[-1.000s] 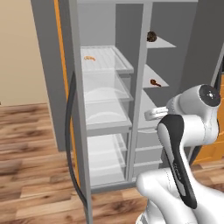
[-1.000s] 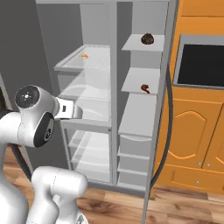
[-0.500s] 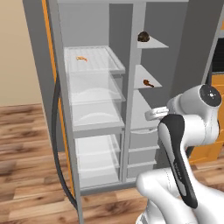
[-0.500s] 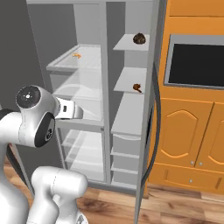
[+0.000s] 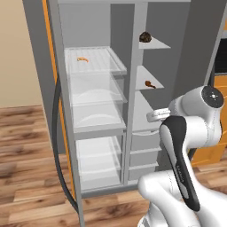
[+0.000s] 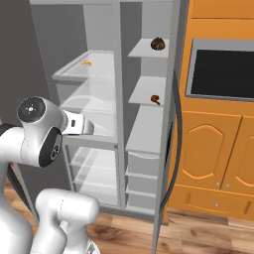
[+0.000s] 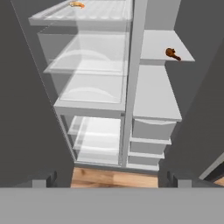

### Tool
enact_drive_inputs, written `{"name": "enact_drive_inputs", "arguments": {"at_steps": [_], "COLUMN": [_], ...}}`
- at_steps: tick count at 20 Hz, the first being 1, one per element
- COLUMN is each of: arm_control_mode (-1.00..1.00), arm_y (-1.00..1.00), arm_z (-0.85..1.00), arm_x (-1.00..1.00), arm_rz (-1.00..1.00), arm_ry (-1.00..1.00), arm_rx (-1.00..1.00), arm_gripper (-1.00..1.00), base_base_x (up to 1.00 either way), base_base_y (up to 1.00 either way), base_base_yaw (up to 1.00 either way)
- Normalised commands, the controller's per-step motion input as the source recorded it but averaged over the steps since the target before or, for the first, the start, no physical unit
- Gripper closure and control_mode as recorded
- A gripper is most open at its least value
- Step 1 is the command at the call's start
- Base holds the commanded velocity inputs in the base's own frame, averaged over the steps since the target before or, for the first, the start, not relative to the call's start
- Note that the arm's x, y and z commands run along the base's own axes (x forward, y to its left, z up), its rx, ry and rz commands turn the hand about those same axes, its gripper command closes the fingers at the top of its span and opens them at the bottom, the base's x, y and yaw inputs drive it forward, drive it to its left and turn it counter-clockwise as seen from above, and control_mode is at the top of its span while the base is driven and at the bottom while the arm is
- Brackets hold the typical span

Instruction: There's a chicken drumstick in the fridge that needs to be moved to the freezer for freezing. Pick up the chicken drumstick from the fridge, place it on any shelf in the freezer, and close the fridge and freezer doors when done.

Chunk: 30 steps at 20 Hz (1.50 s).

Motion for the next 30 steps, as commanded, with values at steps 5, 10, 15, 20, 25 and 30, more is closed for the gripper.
{"name": "enact_drive_inputs", "arguments": {"at_steps": [5, 10, 15, 20, 25, 30], "arm_control_mode": [1.0, -1.0, -1.0, -1.0, -1.0, -1.0], "arm_y": [0.0, 0.34, 0.98, 0.97, 0.97, 0.94], "arm_z": [0.0, 0.0, 0.0, 0.0, -0.02, -0.36], "arm_x": [0.0, -0.69, -0.44, -0.16, -0.06, -0.09], "arm_rz": [0.0, 0.01, 0.0, 0.0, -0.01, -0.01], "arm_ry": [0.0, -0.13, -0.19, -0.22, -0.16, -0.16], "arm_rx": [0.0, 0.01, 0.03, 0.0, 0.03, 0.14], "arm_gripper": [-1.0, -1.0, -1.0, -1.0, -1.0, -1.0], "base_base_x": [-0.35, 0.0, 0.0, 0.0, 0.0, 0.0], "base_base_y": [-0.01, 0.0, 0.0, 0.0, 0.0, 0.0], "base_base_yaw": [0.0, 0.0, 0.0, 0.0, 0.0, 0.0]}}
